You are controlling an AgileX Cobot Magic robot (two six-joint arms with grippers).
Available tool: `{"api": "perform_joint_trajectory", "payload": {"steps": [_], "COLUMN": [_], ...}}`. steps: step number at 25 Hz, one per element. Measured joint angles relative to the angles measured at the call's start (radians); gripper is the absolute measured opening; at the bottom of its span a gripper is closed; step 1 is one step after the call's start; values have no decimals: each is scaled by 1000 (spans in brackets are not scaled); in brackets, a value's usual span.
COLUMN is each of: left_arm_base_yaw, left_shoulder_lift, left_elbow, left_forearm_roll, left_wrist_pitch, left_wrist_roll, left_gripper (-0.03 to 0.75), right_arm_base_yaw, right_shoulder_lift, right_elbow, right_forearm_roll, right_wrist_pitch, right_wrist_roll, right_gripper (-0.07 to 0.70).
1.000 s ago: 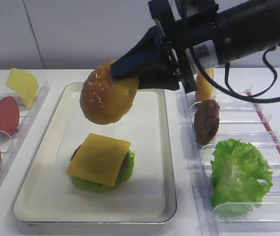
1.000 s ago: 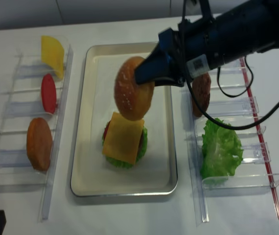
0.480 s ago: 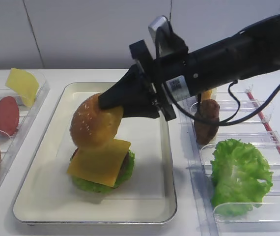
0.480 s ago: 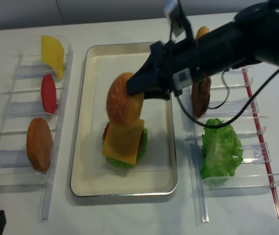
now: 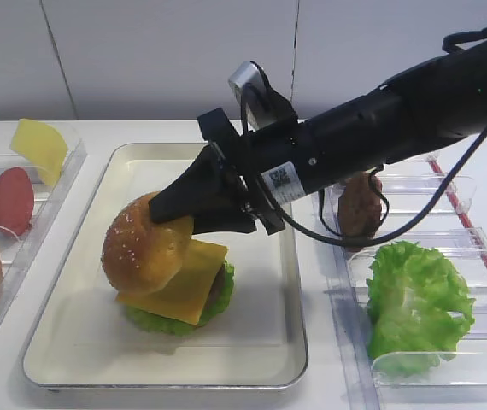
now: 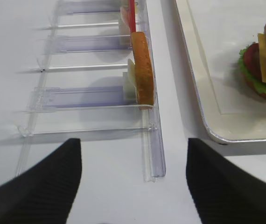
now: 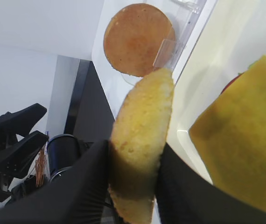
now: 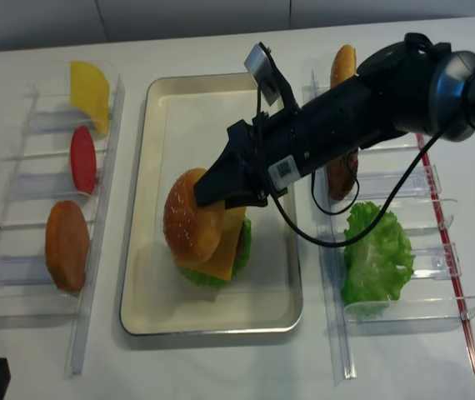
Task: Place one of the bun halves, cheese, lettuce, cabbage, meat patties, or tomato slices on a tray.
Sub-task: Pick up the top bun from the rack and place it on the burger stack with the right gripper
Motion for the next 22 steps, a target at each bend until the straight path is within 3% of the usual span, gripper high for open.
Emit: {"api": "perform_joint_trajectory", "payload": {"steps": [7,22], "left_arm_base_yaw": [0,0], "left_shoulder_lift": [0,0], "left_elbow": [0,0], "left_forearm_roll": [0,0], "left_wrist_pitch": [0,0], "left_wrist_roll": [0,0], "left_gripper": [456,456], "right_arm_base_yaw": [0,0], "right_shoulder_lift": [0,0], "right_elbow": [0,0], "right_forearm_roll": [-11,-30], "right_wrist_pitch": [0,-57], "right_wrist_roll": [-1,-29], "right_gripper": [239,237]}}
